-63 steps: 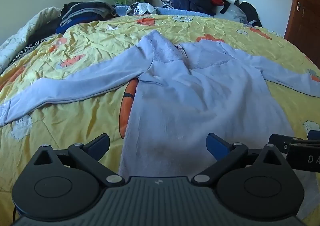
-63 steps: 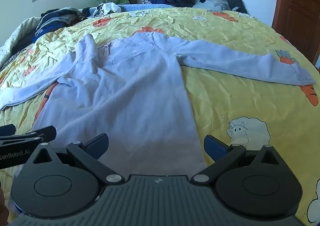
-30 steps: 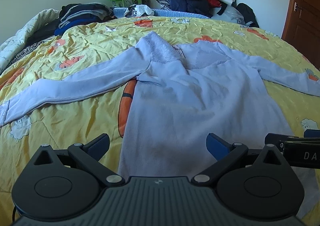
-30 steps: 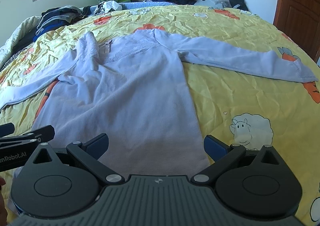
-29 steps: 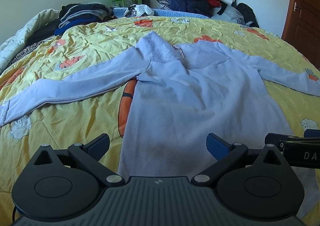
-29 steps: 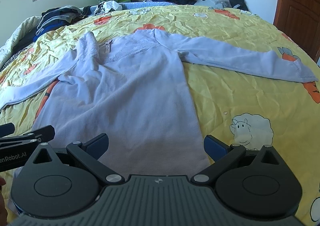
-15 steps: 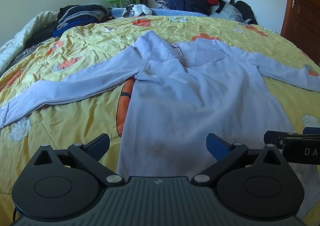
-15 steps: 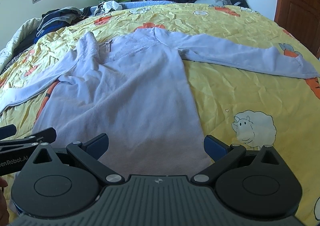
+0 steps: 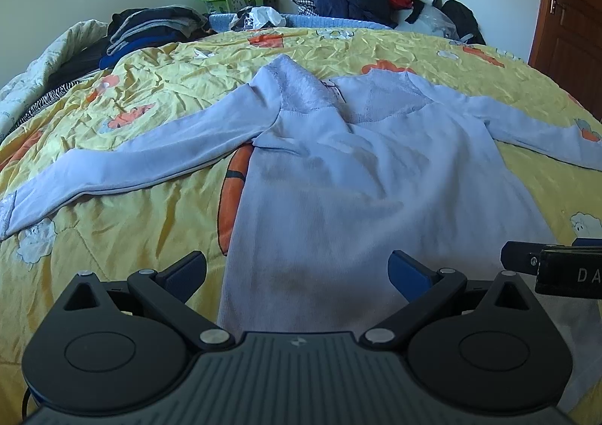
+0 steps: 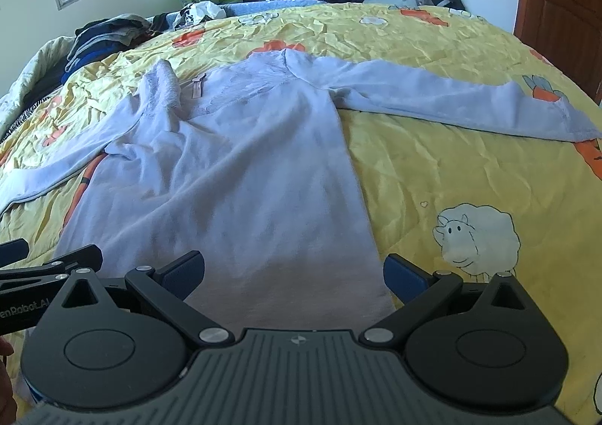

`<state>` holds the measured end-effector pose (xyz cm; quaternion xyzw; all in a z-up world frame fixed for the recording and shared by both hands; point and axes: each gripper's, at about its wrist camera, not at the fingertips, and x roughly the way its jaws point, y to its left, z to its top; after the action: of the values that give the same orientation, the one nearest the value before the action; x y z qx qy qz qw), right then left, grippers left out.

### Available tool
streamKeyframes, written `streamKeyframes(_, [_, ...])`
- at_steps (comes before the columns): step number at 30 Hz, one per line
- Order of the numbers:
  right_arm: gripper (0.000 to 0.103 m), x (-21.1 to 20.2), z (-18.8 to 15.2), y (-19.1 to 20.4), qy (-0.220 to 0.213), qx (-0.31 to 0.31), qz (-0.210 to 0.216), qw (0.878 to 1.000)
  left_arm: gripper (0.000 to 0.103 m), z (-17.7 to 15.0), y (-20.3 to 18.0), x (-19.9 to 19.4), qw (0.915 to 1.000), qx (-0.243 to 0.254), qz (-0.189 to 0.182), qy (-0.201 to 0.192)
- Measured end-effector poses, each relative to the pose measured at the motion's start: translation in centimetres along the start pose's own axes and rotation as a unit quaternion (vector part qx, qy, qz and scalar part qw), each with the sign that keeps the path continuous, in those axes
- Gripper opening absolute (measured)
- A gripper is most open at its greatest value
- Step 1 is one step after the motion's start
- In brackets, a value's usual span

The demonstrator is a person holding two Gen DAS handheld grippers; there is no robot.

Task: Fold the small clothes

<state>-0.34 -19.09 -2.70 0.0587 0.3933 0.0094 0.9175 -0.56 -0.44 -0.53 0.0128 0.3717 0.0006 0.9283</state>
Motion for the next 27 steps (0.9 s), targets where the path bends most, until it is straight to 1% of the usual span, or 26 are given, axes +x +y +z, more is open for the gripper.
streamKeyframes(6, [0.103,0.5,0.3,-0.4,0.003,0.008,0.004,1.000,0.103,0.1,-0.1,0.5,1.0000,-0.001,-0.004,-0.003])
streamKeyframes(11, [0.103,1.1,0.7,-0.9,-0.003,0.011,0.005,1.000,0.103,0.3,-0.1,1.2,0.9999,-0.007,-0.008,-0.007])
streamKeyframes(17, [0.103,1.8,1.2,-2.2,-0.025,0.010,0.000,1.000,0.103,0.7,-0.1,2.2,0.9998,-0.011,-0.013,-0.014])
streamKeyframes(22, [0.103,2.7,1.9,-3.4,-0.040,0.005,-0.013,0.999,0.103,1.0,-0.4,2.9,0.9997,0.003,-0.012,-0.020])
streamKeyframes(27, [0.103,3.3,2.8,-5.9,-0.071,0.006,-0.022,0.997,0.103,1.3,-0.7,3.1,0.9992,0.018,-0.006,-0.035])
